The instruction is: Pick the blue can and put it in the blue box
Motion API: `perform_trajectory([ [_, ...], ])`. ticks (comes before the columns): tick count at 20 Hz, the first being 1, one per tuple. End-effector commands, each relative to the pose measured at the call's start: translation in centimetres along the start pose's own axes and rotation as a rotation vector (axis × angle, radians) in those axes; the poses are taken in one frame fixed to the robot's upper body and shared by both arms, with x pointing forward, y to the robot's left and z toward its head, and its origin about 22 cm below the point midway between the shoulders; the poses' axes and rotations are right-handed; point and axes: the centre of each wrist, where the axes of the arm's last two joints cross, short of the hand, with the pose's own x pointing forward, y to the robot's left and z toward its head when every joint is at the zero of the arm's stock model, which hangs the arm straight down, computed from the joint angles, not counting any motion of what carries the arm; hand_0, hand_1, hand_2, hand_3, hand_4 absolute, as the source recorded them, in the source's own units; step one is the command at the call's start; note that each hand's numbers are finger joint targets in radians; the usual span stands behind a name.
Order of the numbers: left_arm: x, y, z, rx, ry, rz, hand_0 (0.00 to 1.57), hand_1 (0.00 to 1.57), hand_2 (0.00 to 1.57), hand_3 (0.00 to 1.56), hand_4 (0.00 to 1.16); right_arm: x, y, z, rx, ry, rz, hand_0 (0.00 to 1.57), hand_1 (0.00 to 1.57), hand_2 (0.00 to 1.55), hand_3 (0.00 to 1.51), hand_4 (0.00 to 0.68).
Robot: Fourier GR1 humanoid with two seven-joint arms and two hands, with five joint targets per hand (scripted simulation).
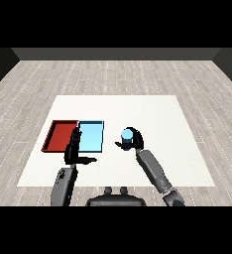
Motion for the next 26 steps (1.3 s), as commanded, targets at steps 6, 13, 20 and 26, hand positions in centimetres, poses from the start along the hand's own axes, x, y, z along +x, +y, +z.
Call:
perform_trajectory([
  [6,0.3,-3.6,-1.4,-0.079,0.100,0.065,0.00,0.00,0.00,0.00,0.00,4.1,2.4,-0.8,0.083,-0.158,-0.013,1.44,1.44,1.44,1.42,0.665],
  [13,-0.8,-4.0,-3.6,-0.093,0.103,0.036,0.00,0.00,0.00,0.00,0.00,3.1,-0.3,-2.2,0.062,-0.156,-0.022,1.43,1.43,1.45,1.42,0.660],
  [20,-1.3,-8.6,-4.3,-0.140,0.119,0.014,0.00,0.00,0.00,0.00,0.00,6.0,1.9,-2.2,0.101,-0.170,-0.023,1.43,1.43,1.43,1.41,0.661],
  [26,-2.9,-9.5,-3.6,-0.144,0.159,0.033,0.00,0.00,0.00,0.00,0.00,4.3,3.3,-1.8,0.094,-0.209,-0.011,1.42,1.42,1.45,1.41,0.661],
])
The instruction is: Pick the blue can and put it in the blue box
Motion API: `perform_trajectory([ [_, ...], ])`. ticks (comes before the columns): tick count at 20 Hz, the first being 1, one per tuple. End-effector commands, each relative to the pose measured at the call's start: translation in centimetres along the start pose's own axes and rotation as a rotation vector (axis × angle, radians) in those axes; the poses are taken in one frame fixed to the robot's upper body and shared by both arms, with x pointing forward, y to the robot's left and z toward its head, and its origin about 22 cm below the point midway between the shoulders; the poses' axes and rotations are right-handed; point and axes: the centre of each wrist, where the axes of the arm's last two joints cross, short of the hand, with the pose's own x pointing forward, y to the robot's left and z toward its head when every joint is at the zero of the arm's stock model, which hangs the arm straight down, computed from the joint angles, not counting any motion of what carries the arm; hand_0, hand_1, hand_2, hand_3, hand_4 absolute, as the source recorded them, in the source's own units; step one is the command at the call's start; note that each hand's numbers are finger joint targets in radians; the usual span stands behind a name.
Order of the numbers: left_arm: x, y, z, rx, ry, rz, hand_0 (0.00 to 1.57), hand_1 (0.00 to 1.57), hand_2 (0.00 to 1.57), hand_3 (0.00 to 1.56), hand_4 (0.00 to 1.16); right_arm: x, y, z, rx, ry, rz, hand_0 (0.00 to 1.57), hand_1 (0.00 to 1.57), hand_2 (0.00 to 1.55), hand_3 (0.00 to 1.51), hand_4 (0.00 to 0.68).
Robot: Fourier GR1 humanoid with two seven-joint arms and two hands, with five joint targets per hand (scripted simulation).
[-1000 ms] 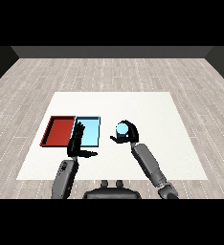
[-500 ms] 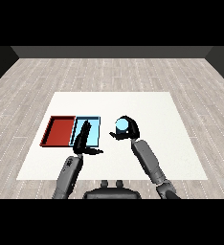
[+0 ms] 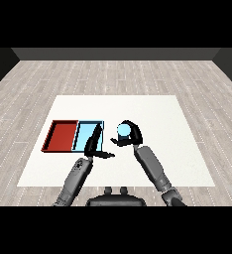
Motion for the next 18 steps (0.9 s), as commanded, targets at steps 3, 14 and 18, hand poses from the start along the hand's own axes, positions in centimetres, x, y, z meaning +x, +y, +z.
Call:
perform_trajectory([
  [3,-1.7,-0.9,0.1,-0.022,0.047,0.023,0.00,0.00,0.00,0.00,0.00,-0.6,-0.8,0.2,0.026,-0.017,-0.003,1.42,1.42,1.45,1.41,0.658],
  [14,-3.8,-4.3,-1.9,-0.036,0.114,-0.026,0.00,0.00,0.00,0.00,0.00,-0.7,0.7,0.6,0.070,-0.049,-0.020,1.40,1.40,1.45,1.41,0.682],
  [18,-3.2,-2.6,-2.5,-0.038,0.118,0.007,0.00,0.00,0.00,0.00,0.00,2.8,0.0,-0.3,0.084,-0.033,-0.027,1.40,1.40,1.45,1.41,0.677],
])
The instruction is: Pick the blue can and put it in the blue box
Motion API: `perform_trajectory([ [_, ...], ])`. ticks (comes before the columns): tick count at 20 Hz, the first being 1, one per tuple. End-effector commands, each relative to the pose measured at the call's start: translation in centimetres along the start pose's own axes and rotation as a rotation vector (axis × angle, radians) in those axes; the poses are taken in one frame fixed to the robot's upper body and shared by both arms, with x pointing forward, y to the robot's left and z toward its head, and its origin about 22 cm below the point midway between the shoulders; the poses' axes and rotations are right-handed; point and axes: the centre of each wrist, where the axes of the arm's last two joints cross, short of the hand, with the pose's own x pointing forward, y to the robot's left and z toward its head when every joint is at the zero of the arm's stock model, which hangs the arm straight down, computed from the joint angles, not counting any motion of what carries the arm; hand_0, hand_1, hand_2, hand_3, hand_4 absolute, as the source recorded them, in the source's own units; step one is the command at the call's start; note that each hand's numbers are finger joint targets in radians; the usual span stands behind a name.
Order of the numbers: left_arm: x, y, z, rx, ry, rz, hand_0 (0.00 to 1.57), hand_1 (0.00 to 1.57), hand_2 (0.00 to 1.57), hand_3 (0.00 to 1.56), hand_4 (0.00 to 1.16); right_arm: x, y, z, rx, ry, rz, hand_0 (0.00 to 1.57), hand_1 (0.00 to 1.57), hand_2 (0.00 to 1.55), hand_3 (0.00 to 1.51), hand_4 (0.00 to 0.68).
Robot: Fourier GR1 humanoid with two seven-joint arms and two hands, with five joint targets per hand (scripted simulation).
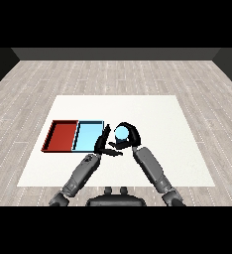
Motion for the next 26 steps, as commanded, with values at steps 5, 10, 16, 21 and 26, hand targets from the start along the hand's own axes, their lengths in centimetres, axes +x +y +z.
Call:
perform_trajectory([
  [5,0.3,-0.1,0.0,-0.009,-0.021,0.010,0.00,0.00,0.00,0.00,0.00,1.4,1.9,0.3,0.024,-0.017,0.010,1.40,1.40,1.43,1.39,0.654],
  [10,-0.3,-0.3,-0.2,-0.019,-0.015,0.007,0.00,0.00,0.00,0.00,0.00,0.5,1.3,0.6,0.038,-0.011,0.020,1.42,1.42,1.43,1.39,0.651],
  [16,0.7,-2.1,-1.9,-0.036,0.001,0.040,0.00,0.00,0.00,0.00,0.00,-0.2,4.3,-0.2,0.072,-0.010,0.034,1.41,1.41,1.44,1.39,0.625],
  [21,-0.8,-1.3,-0.7,-0.019,-0.051,-0.189,0.00,0.00,0.00,0.00,0.28,0.1,4.4,-1.5,0.116,-0.018,0.004,1.25,1.25,1.41,1.40,0.613],
  [26,0.7,-1.9,-1.8,-0.001,-0.045,-0.246,0.32,0.32,0.48,0.33,0.18,-0.7,6.9,-0.7,0.139,0.007,0.015,1.46,1.46,1.47,1.40,0.593],
])
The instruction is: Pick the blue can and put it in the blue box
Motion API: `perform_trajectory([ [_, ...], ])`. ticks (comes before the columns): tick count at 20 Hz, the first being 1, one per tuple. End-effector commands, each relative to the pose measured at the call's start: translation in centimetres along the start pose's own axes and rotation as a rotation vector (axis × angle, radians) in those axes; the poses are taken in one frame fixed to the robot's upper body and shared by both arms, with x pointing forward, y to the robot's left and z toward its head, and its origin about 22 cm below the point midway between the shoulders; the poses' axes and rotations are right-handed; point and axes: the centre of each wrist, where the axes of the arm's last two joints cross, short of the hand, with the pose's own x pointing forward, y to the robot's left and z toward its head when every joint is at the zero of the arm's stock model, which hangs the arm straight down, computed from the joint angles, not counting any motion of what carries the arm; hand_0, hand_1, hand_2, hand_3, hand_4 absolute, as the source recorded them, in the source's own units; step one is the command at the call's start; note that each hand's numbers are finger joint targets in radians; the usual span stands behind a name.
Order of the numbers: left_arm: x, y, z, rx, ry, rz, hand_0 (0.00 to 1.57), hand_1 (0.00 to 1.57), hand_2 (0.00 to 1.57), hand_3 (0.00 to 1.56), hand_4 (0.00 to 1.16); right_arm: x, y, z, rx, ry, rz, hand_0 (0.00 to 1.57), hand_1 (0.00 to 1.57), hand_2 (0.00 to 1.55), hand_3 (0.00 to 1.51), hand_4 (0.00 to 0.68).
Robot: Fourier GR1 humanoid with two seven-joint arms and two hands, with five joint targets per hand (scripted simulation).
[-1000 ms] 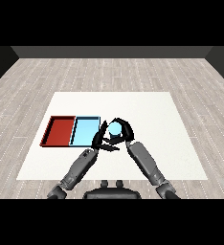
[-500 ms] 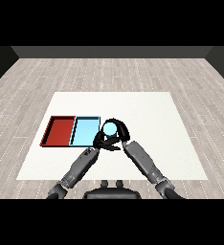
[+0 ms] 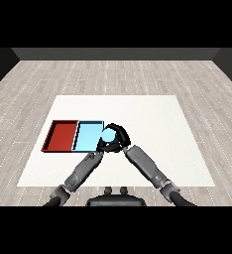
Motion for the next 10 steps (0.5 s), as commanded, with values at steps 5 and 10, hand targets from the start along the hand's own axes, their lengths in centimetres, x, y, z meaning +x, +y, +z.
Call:
perform_trajectory([
  [5,0.9,-2.1,-0.6,-0.047,-0.072,-0.279,0.00,0.00,0.15,0.00,0.31,0.0,1.3,0.6,0.031,-0.011,0.009,1.46,1.46,1.46,1.39,0.595],
  [10,2.1,-1.2,0.2,0.128,-0.040,-0.020,1.01,1.01,1.04,0.90,0.70,-0.7,2.4,1.1,0.050,-0.007,-0.036,1.44,1.44,1.45,1.40,0.611],
])
